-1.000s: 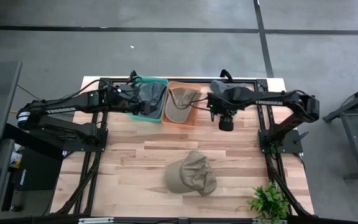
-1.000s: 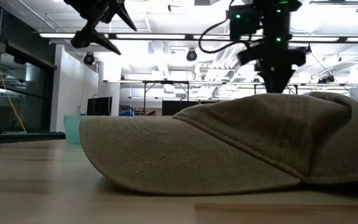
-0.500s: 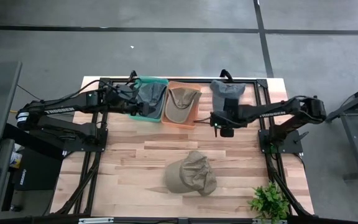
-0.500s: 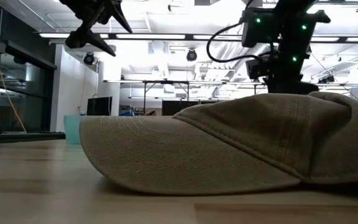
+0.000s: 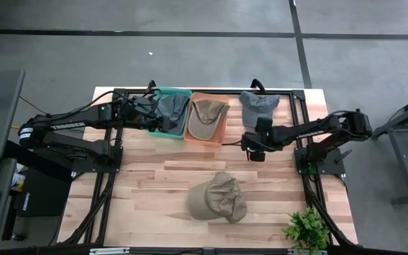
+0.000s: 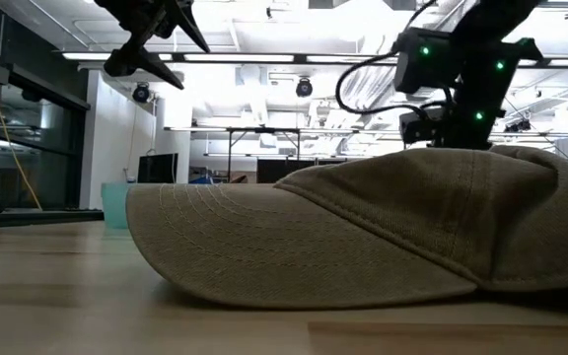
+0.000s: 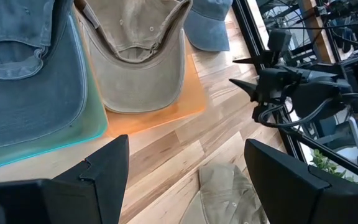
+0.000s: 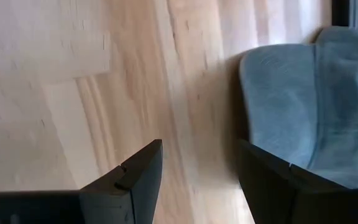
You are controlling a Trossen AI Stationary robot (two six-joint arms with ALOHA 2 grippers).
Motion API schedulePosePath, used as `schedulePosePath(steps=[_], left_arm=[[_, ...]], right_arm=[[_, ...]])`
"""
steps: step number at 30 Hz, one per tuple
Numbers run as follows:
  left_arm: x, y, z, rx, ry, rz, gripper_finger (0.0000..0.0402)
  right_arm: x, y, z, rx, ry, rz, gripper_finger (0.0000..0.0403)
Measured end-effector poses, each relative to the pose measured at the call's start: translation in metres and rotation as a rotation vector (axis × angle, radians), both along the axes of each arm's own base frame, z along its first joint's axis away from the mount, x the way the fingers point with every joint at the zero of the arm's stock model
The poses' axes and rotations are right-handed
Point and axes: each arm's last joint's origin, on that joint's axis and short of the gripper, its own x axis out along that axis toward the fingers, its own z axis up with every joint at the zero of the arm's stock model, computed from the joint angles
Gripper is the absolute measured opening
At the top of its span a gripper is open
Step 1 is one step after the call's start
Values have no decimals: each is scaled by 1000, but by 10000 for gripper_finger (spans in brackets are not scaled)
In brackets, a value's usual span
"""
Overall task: Pick & Place hat
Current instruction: Put the blue cap into the green bin
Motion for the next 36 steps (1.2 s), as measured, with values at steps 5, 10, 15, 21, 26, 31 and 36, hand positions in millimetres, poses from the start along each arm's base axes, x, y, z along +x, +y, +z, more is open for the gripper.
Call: schedulePosePath(steps=[5, 10, 15, 21, 26, 31, 36], left_arm=[[0, 0, 0, 24, 7, -8, 275], [0, 0, 0, 44, 14, -20, 275], [0, 0, 0, 45, 17, -21, 275], [-1, 0, -2, 41, 37, -21, 275], [-2, 0, -2, 45, 47, -13, 275], [-3, 0, -3, 51, 62, -13, 275], [-3, 0, -3, 60, 66, -19, 275]], right_arm=[[-5, -6, -9, -3, -7, -27, 193], [-7, -18, -9, -68, 3, -72, 193], [-8, -31, -9, -104, 2, -108, 193], [-5, -44, -7, -124, -15, -103, 193], [-6, -48, -7, -101, -27, -115, 193], [-4, -48, -10, -74, -27, -108, 193], [2, -49, -29, -47, 19, -102, 193]])
